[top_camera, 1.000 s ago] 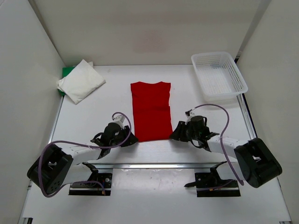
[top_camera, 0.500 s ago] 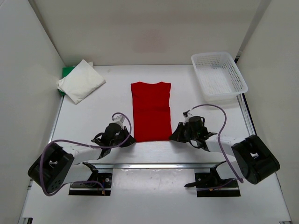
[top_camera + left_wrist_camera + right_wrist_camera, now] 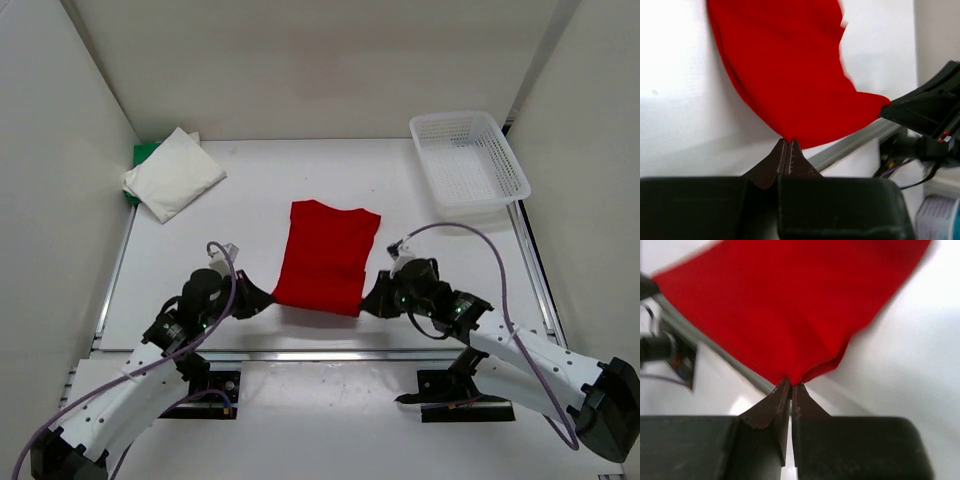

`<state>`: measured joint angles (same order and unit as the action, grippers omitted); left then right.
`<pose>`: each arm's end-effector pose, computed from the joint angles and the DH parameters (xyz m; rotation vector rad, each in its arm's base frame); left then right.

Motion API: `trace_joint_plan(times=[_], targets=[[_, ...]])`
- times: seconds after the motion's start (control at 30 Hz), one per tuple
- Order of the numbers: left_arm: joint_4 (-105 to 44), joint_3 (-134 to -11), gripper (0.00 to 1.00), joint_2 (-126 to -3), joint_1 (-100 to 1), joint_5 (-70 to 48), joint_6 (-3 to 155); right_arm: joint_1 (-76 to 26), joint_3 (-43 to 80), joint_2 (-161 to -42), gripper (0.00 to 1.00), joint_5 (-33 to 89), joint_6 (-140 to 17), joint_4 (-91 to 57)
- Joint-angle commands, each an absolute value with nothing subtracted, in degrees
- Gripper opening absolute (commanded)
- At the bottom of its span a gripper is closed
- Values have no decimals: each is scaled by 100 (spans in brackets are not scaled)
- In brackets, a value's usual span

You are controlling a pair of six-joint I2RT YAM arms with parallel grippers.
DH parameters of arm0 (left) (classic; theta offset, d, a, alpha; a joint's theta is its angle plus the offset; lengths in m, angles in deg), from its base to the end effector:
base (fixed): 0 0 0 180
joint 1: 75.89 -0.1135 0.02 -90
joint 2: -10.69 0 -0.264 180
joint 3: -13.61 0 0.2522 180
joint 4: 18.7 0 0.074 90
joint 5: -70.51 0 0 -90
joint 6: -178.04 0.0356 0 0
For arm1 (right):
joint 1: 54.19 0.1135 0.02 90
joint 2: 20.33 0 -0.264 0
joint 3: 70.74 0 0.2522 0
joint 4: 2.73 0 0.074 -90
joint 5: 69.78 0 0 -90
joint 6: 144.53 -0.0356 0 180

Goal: Fold and stack the t-shirts
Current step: Grab one side of the 2/3 rectangular tshirt with both arms, then fold the long partially folded tshirt into a neat square

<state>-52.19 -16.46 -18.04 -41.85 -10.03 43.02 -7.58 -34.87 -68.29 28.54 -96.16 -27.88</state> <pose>0.1069 -0.0793 0.1882 -0.1147 2.2856 -0.9500 0.1177 0.1320 0.1906 -0.1911 2.3983 0.9557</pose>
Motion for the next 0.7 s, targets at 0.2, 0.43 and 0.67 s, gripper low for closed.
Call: trace_joint_plan(times=[0.2, 0.43, 0.67], targets=[[-4391, -4136, 0, -4515, -4837, -544, 4962, -2860, -744, -8482, 0, 3850, -8398, -2845], [-3888, -6183, 0, -7594, -5435, -832, 5306, -3968, 734, -10776, 0, 4105, -8204, -2555], [-4160, -7757, 0, -9582, -5779, -1122, 5288, -4479, 2501, -12998, 0, 4457, -7976, -3079]])
